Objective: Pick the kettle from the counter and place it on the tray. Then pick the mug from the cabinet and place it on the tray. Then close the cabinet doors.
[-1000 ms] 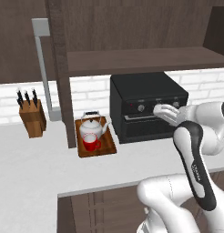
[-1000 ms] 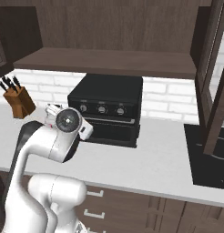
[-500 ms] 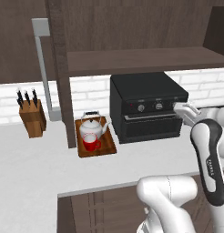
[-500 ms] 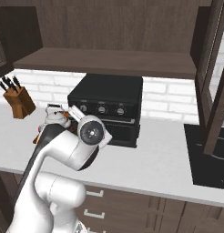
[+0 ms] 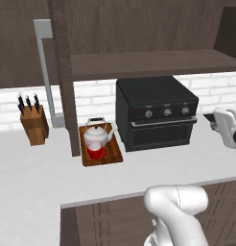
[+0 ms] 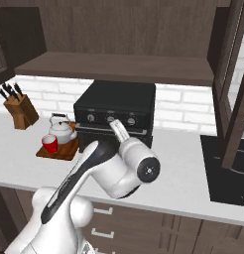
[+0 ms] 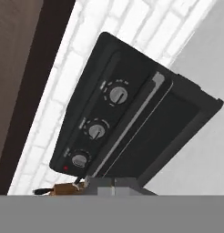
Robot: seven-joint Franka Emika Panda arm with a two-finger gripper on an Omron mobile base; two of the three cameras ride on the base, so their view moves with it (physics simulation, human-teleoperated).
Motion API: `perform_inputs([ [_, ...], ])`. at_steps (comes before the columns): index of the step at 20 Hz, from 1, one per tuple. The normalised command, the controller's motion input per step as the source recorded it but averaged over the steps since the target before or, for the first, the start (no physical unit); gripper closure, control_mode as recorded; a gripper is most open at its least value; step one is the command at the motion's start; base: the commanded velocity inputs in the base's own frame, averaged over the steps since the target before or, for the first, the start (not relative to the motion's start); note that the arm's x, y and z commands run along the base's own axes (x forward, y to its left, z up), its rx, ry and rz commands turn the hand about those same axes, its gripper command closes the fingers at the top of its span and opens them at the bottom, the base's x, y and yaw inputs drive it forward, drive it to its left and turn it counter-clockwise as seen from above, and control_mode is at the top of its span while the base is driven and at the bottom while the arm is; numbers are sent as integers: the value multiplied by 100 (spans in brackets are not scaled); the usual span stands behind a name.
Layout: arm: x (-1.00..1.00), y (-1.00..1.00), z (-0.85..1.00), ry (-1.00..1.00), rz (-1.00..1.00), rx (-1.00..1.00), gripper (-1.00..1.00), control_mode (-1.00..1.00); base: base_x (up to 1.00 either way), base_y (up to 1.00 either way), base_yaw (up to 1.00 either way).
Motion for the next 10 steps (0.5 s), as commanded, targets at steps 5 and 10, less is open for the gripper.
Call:
perform_inputs([
  [5,-24,-100,0,-5,0,47,100,-100,0,0,0],
  [10,-7,-62,0,-4,0,18,100,-100,0,0,0],
])
